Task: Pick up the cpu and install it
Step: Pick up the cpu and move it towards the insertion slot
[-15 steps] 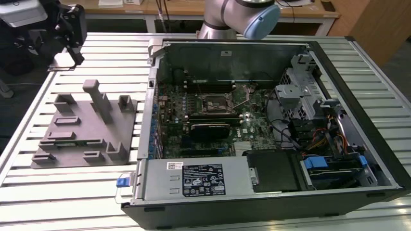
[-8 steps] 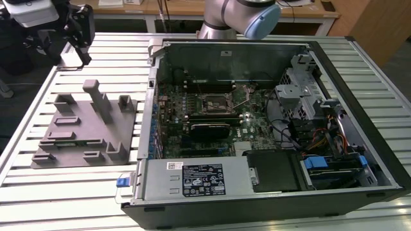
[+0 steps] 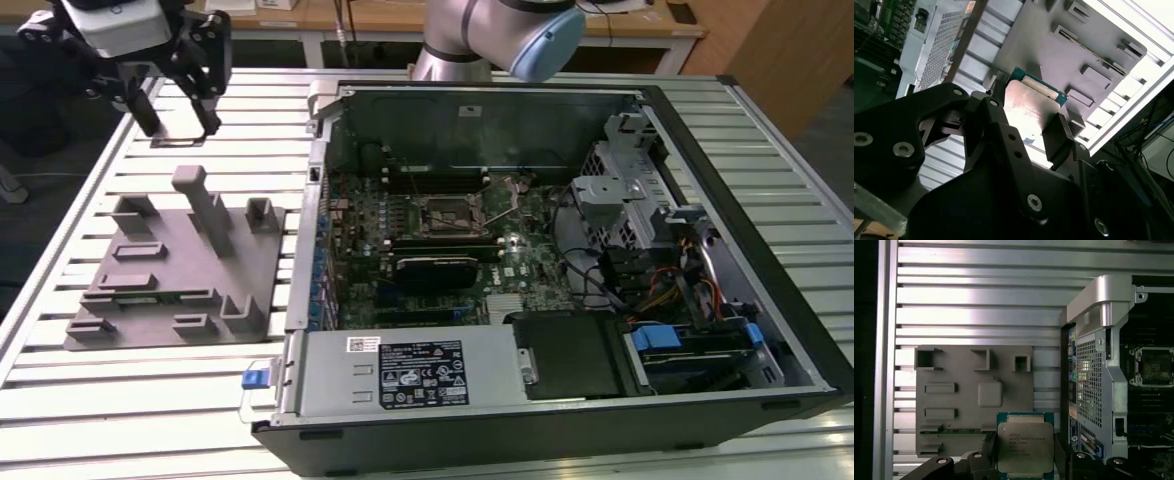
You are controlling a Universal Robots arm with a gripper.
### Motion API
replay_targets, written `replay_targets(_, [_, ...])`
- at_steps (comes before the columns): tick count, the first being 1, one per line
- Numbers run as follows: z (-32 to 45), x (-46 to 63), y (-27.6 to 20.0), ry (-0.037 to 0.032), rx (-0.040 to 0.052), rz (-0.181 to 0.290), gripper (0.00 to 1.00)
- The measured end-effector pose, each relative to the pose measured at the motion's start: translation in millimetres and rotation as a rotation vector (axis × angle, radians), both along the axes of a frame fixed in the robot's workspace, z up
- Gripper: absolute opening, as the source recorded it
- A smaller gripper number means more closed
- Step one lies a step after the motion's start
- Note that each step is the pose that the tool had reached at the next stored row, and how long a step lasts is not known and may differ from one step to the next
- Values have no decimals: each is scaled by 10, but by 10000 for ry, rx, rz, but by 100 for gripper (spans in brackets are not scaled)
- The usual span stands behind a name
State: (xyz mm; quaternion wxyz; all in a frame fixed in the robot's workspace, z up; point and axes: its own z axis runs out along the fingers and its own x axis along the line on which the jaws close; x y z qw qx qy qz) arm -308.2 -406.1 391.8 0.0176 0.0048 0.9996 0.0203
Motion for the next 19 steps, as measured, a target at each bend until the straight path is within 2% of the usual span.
replay_targets(9, [-1,317,0,-1,1,1,54])
replay_targets(19, [-1,619,0,0,0,1,54])
